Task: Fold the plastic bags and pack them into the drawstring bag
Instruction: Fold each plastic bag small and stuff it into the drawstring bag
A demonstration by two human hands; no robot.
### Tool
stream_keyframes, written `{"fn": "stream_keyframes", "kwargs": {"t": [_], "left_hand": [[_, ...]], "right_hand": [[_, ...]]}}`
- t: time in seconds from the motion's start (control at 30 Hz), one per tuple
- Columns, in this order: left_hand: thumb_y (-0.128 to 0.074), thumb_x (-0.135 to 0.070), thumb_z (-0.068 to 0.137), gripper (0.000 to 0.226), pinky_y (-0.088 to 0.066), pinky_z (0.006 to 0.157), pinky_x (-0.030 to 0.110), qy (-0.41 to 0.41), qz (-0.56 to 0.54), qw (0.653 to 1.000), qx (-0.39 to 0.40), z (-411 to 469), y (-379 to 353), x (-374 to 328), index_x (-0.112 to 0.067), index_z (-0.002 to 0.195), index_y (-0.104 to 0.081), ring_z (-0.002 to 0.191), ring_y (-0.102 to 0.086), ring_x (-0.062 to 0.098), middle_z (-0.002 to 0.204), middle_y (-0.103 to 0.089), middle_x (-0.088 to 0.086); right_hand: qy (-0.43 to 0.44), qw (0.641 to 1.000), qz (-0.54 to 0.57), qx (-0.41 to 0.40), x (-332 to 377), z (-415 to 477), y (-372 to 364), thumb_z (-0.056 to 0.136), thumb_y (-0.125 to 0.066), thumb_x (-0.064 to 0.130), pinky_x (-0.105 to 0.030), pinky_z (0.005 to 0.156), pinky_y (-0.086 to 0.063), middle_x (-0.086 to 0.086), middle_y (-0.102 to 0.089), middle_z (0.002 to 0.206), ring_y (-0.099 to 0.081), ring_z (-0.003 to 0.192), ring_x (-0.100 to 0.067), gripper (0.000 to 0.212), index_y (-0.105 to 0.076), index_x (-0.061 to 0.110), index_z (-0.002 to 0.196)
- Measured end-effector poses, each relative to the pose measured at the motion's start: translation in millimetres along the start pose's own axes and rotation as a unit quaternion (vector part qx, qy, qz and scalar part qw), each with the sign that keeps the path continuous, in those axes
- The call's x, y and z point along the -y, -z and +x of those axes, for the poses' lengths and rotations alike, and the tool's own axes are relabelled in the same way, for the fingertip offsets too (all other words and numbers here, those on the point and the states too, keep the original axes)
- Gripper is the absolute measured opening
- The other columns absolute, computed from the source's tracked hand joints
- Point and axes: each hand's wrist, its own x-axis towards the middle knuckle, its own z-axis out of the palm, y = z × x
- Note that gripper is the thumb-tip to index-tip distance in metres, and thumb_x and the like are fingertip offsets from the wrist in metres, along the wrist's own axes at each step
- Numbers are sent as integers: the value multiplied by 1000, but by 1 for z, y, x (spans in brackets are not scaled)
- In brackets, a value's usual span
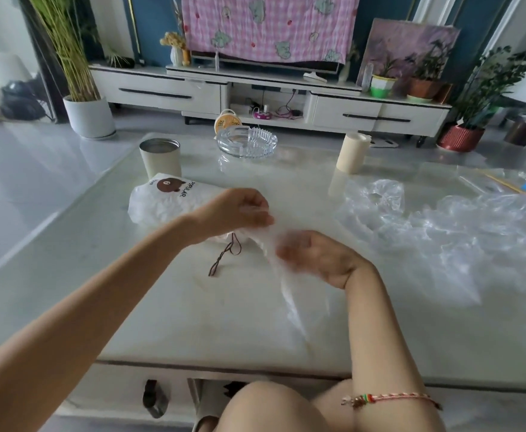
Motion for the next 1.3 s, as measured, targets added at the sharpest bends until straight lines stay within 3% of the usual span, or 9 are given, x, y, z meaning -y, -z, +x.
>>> {"fn": "stream_keyframes", "kwargs": {"t": [0.13, 0.27, 0.43, 0.67, 0.87, 1.03, 1.13, 1.2, 1.3], "left_hand": [[-53, -21, 94, 13, -55, 64, 24, 45, -283, 951, -121, 26, -22, 17, -9, 100, -54, 70, -62, 12, 88, -60, 7], [-54, -29, 93, 24, -40, 49, 19, 117, -247, 961, -45, 19, -66, 47, -8, 84, -55, 57, -49, 14, 65, -51, 4], [-59, -27, 91, 24, -40, 55, 24, 97, -192, 970, -114, 28, -71, 61, -8, 77, -58, 60, -51, 15, 64, -54, 3], [-58, -5, 87, 11, -52, 71, 34, 71, -186, 976, -89, 28, -61, 60, -2, 94, -66, 78, -64, 22, 85, -66, 13], [-36, -32, 98, 44, -54, 65, 27, 182, -414, 892, 15, 25, -56, 52, -5, 89, -69, 70, -67, 18, 84, -68, 11], [-49, -10, 90, 20, -49, 62, 26, 224, -309, 924, 21, 24, -57, 56, -3, 84, -67, 63, -63, 22, 79, -66, 15], [-44, -8, 94, 20, -43, 38, 14, 240, -280, 929, -17, 30, -50, 62, -2, 87, -61, 48, -61, 15, 60, -64, 7], [-38, -7, 97, 23, -40, 35, 13, 230, -324, 918, -15, 29, -47, 60, 4, 104, -57, 54, -61, 18, 71, -61, 14], [-43, -8, 95, 23, -44, 44, 16, 190, -335, 922, -42, 25, -49, 65, 7, 105, -57, 54, -62, 18, 75, -61, 16]], "right_hand": [[7, 965, 166, -205, -11, 10, 1, 86, -59, 2, -20, 51, -51, -3, -66, 60, -62, 51, -12, 15, -66, 7, 74], [-18, 944, 153, -292, -26, 21, -9, 84, -62, 2, -32, 69, -53, -12, -67, 79, -62, 70, -23, 8, -67, 3, 91], [-17, 945, 163, -282, -24, 26, 0, 81, -66, 3, -42, 87, -52, -20, -69, 97, -66, 88, -31, 22, -67, -1, 103], [4, 929, 192, -315, -22, 36, 10, 81, -49, -16, -25, 62, -52, -6, -67, 65, -62, 63, -20, 30, -63, 8, 70], [9, 938, 101, -331, -33, 38, 3, 79, -38, -18, -26, 60, -40, 7, -62, 51, -52, 62, -18, 57, -64, 18, 43], [16, 932, 168, -320, -27, 35, 3, 80, -47, -14, -23, 59, -43, 2, -67, 69, -57, 68, -15, 35, -67, 14, 72], [33, 925, -50, -374, -28, 23, 14, 74, -40, -20, -15, 72, -43, -6, -60, 103, -54, 86, -10, 54, -64, 16, 106], [21, 852, -345, -394, -37, 17, 9, 74, -52, -11, -23, 93, -35, -9, -45, 126, -46, 109, -21, 65, -48, 19, 132], [126, 798, -456, -372, -46, 24, -11, 66, -72, -1, -31, 91, -31, -7, -40, 131, -41, 113, -24, 73, -44, 30, 127]]}}
